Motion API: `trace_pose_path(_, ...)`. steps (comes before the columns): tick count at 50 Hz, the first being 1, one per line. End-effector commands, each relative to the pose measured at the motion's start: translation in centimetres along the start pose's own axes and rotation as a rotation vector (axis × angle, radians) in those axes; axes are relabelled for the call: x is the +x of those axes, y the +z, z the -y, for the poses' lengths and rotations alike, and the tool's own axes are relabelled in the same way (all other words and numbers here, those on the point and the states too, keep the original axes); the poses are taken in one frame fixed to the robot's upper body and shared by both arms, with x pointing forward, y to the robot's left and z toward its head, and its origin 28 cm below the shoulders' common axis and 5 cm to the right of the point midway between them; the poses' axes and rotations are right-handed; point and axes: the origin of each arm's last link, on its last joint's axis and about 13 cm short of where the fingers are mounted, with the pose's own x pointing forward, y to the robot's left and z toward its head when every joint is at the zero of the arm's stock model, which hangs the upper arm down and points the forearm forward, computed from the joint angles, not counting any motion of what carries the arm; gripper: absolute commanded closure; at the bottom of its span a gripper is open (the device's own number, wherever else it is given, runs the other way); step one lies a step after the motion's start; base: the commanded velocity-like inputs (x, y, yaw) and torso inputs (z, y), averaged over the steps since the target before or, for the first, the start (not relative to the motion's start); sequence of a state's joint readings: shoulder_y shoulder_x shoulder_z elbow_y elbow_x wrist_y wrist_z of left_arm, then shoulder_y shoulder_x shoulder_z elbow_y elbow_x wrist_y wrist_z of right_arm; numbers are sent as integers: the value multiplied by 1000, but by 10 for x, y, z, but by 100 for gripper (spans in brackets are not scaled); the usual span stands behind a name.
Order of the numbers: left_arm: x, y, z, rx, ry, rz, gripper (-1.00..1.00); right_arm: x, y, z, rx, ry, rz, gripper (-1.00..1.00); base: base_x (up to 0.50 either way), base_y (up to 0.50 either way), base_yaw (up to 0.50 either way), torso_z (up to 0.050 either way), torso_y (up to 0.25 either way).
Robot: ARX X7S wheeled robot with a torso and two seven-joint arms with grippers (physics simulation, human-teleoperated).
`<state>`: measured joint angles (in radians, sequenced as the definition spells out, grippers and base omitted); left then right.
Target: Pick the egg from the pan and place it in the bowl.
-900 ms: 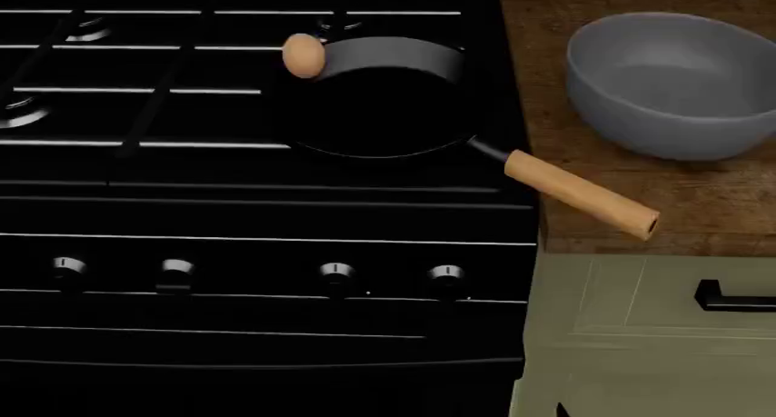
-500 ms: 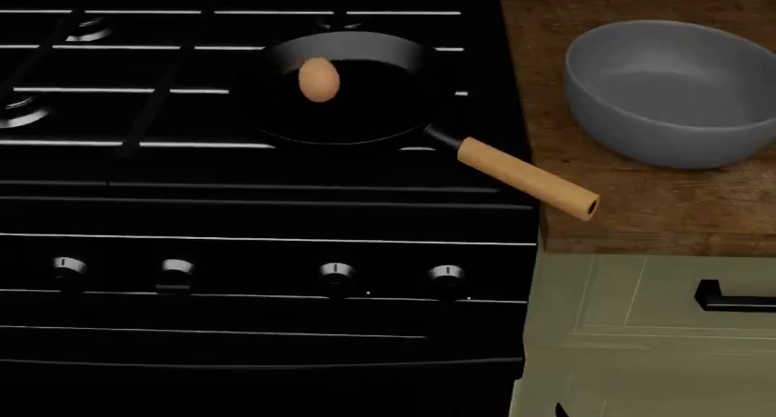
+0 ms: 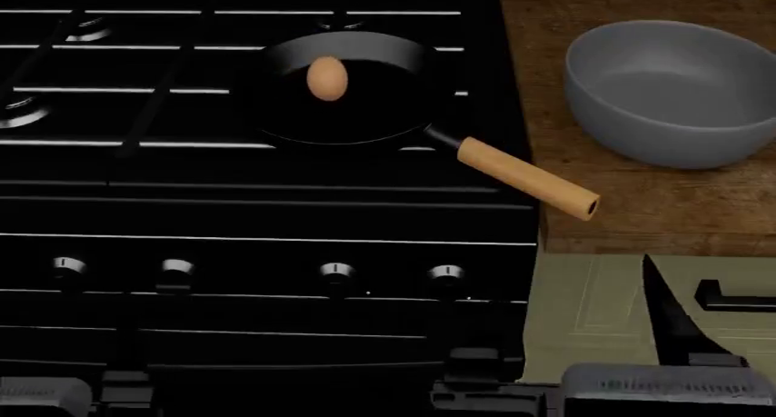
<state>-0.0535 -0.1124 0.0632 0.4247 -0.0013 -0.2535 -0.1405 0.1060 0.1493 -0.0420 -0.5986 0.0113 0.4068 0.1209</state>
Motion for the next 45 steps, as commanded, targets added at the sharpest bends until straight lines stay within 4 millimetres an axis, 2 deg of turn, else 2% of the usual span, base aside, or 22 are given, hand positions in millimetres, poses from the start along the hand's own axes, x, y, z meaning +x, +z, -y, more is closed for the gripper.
trace_pose_path(1,2,64,-10,35,43,191,-100,-5,88,14,-22,2,257,-100,0,0,0,0,0)
trace_pose_path(3,3,78,-11,34,50,234,-100,0,96,18,-25,-12,300,-100,0,0,0,0,0)
trace_pose_path(6,3,104,-12,35,50,302,-100,3,132,22,-62,74,468,-100,0,0,0,0,0)
trace_pose_path(7,3,112,-12,35,45,319,-100,0,141,29,-88,52,457,-100,0,0,0,0,0)
trace_pose_path(9,8,133,-13,91,61,320,-100,-3,163,29,13,0,422,-100,0,0,0,0,0)
trace_pose_path(12,25,159,-16,62,48,254,-100,7,192,36,93,23,354,-100,0,0,0,0,0)
trace_pose_path(13,28,172,-8,47,-27,262,-100,12,201,39,135,30,312,-100,0,0,0,0,0)
trace_pose_path(15,29,193,-11,70,-123,222,-100,20,213,42,146,32,251,-100,0,0,0,0,0)
trace_pose_path(16,29,196,-27,25,48,221,-100,25,219,44,158,23,226,-100,0,0,0,0,0)
trace_pose_path(26,74,244,-43,-29,31,173,-100,59,254,56,137,-45,177,-100,0,0,0,0,0)
trace_pose_path(30,81,259,-42,-14,59,179,-100,72,261,61,141,-70,171,-100,0,0,0,0,0)
trace_pose_path(40,95,270,-43,-45,92,142,-100,101,269,71,147,-113,111,-100,0,0,0,0,0)
trace_pose_path(45,99,271,-46,-59,105,116,-100,107,269,70,139,-117,84,-100,0,0,0,0,0)
